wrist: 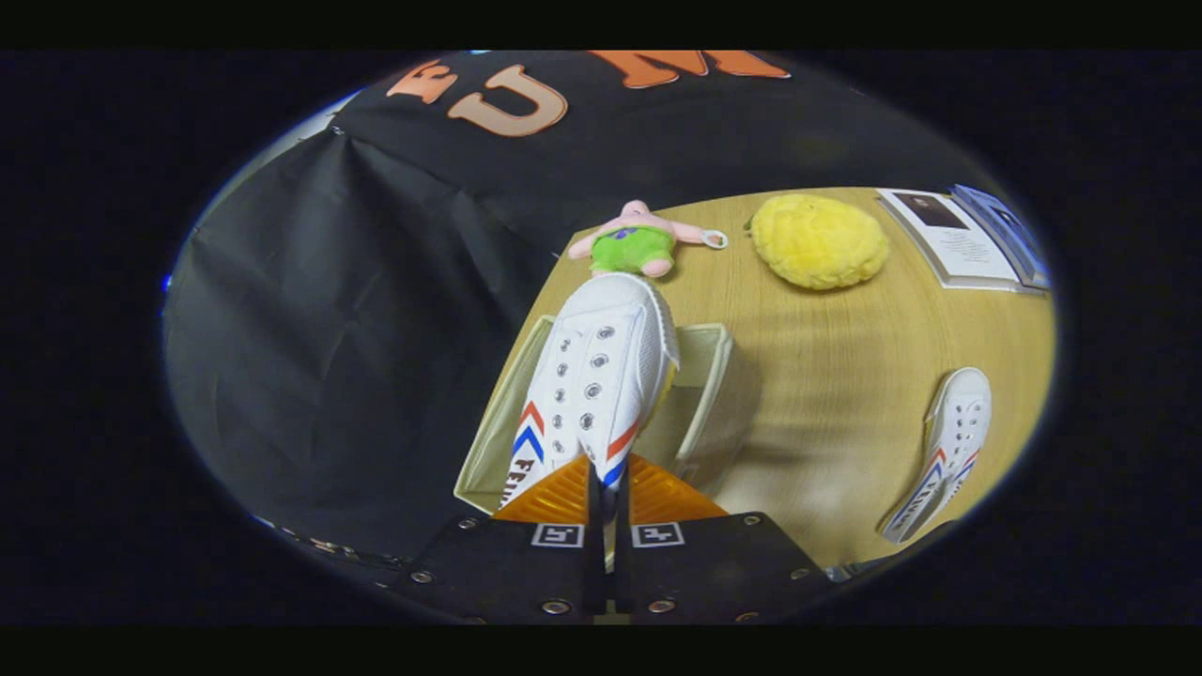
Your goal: Open the storage box then place both shoes into the box .Put the left shoe in first, then the right shoe, with the right side of both shoes facing outward in a uniform manner.
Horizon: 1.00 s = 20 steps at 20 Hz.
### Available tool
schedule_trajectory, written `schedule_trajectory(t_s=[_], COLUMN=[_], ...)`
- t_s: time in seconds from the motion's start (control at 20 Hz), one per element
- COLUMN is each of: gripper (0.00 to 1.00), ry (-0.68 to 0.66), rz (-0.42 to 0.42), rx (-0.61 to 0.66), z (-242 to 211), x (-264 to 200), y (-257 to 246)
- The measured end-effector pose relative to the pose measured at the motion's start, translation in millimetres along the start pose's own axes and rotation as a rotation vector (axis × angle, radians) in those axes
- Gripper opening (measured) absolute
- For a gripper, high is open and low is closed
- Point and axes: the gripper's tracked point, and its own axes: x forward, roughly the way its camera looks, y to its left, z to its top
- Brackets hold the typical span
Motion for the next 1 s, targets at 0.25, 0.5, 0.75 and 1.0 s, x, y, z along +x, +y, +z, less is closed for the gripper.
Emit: schedule_trajectory(t_s=[0.25, 0.5, 0.75, 1.0], gripper=[0.05, 0.36, 0.58, 0.87], ry=[0.095, 0.09, -0.032, -0.18], rz=[-0.063, 0.014, 0.068, -0.022], rx=[-0.07, -0.052, 0.063, 0.137], z=[-26.9, -28.9, 3.3, 31.3], x=[21.5, 16.0, -22.4, -63.6], y=[0.1, 14.8, 1.7, -59.0])
